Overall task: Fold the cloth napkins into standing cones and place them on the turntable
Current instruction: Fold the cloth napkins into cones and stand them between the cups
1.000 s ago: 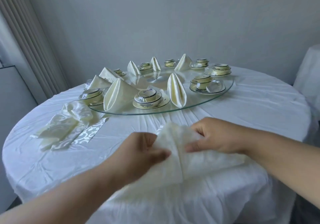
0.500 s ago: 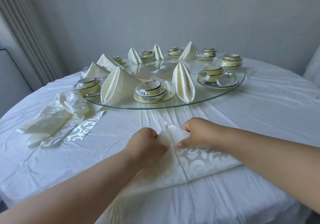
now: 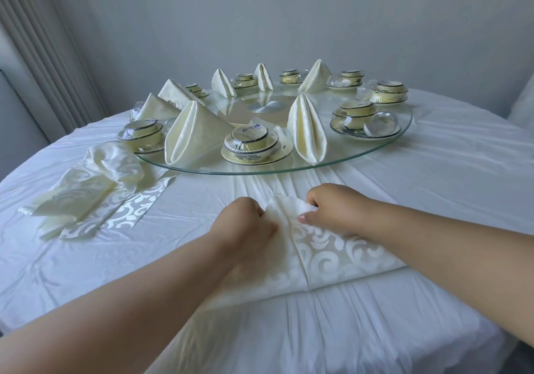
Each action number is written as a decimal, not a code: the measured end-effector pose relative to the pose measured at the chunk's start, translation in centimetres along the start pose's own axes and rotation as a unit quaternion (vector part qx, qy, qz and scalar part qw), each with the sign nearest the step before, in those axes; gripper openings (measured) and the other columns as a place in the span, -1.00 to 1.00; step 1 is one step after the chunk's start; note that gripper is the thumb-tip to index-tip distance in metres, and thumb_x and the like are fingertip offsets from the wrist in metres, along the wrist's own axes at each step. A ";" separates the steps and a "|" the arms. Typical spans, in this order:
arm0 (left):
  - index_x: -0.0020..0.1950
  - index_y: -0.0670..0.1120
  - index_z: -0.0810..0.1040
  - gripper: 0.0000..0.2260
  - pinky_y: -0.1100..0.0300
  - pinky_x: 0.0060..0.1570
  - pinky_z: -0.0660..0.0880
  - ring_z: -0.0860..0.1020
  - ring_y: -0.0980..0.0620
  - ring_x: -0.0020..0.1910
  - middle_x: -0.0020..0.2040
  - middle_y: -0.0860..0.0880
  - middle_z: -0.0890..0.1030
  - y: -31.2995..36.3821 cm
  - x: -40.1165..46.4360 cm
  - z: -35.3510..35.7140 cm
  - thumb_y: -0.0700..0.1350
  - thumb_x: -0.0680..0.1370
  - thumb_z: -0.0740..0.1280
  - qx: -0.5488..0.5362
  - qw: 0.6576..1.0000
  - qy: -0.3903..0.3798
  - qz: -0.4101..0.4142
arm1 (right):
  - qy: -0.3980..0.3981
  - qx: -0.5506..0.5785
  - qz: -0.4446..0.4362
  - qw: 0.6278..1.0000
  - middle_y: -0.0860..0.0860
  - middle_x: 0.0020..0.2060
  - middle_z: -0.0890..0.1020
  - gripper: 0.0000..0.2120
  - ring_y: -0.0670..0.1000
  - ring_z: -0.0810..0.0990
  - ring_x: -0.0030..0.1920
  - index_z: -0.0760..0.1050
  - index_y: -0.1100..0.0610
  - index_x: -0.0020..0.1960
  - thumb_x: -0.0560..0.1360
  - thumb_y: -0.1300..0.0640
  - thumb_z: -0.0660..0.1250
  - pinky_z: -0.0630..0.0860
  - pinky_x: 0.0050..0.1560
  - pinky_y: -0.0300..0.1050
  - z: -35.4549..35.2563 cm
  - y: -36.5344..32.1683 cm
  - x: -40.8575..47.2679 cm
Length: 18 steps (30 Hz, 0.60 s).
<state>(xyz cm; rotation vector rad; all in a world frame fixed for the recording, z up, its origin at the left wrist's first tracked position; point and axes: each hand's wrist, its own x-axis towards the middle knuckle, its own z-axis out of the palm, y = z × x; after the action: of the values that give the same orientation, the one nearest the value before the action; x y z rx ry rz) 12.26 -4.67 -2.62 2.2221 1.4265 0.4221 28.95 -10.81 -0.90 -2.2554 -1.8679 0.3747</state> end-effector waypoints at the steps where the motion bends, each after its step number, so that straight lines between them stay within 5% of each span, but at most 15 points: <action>1: -0.24 -0.08 0.47 -0.84 0.14 -0.27 0.44 0.48 -0.06 -0.30 -0.31 0.00 0.52 -0.2 -0.1 0.2 -0.02 0.47 0.30 0.004 1.000 0.011 0.003 | -0.001 0.009 0.004 1.000 0.04 -0.18 0.49 -0.66 0.02 0.45 -0.22 0.48 0.22 -0.02 0.53 -0.09 0.31 0.26 -0.34 -0.14 0.1 0.1 0.1; 4: 0.04 -0.02 0.42 -0.77 0.10 -0.08 0.47 0.54 -0.01 -0.04 -0.06 0.05 0.56 -0.6 -0.6 0.6 0.05 0.47 0.33 -0.015 0.999 0.049 0.000 | 0.003 0.038 0.017 0.999 0.01 -0.22 0.47 -0.69 -0.02 0.41 -0.30 0.46 0.16 -0.07 0.51 -0.10 0.34 0.26 -0.36 -0.15 0.4 0.3 0.1; 7: 0.08 0.02 0.38 -0.72 0.11 -0.04 0.44 0.52 -0.02 0.04 0.02 0.03 0.54 -1.0 -0.7 0.8 0.06 0.46 0.35 -0.020 0.998 0.058 -0.001 | 0.008 0.041 0.024 0.999 -0.01 -0.21 0.50 -0.69 -0.03 0.44 -0.30 0.46 0.15 -0.05 0.51 -0.11 0.34 0.29 -0.34 -0.15 0.5 0.4 0.1; 10: 0.04 0.03 0.38 -0.76 0.13 -0.06 0.41 0.51 -0.01 0.04 0.01 0.04 0.53 -1.3 -0.6 1.0 0.06 0.47 0.35 -0.010 0.998 0.060 0.003 | 0.037 0.019 0.026 0.999 0.02 -0.04 0.52 -0.71 0.03 0.51 -0.06 0.40 0.10 0.00 0.53 -0.12 0.30 0.37 -0.17 -0.11 0.6 0.3 -0.3; 14: 0.12 0.00 0.40 -0.68 0.11 0.00 0.43 0.51 -0.02 0.08 0.06 0.03 0.54 -1.4 -0.6 1.3 0.08 0.47 0.37 -0.015 0.997 0.070 -0.005 | 0.142 0.023 -0.081 0.986 0.00 0.20 0.37 -0.63 0.01 0.32 0.28 0.34 0.04 0.20 0.54 -0.18 0.22 0.26 0.28 -0.07 0.5 -0.8 -0.2; 18: 0.26 -0.05 0.38 -0.54 0.11 0.05 0.45 0.52 -0.02 0.12 0.13 0.01 0.54 -1.4 -0.4 1.4 0.11 0.46 0.39 -0.014 0.997 0.071 -0.019 | 0.024 0.093 -0.074 0.993 0.03 0.31 0.35 -0.55 0.03 0.31 0.34 0.30 0.04 0.29 0.54 -0.23 0.18 0.29 0.29 -0.05 0.8 -1.9 2.3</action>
<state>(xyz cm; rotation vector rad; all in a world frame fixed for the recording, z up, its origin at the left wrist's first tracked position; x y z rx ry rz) 11.72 -4.80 -4.54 2.1778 1.5222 0.5932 27.29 -8.24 -1.26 -1.9764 -1.8769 0.4449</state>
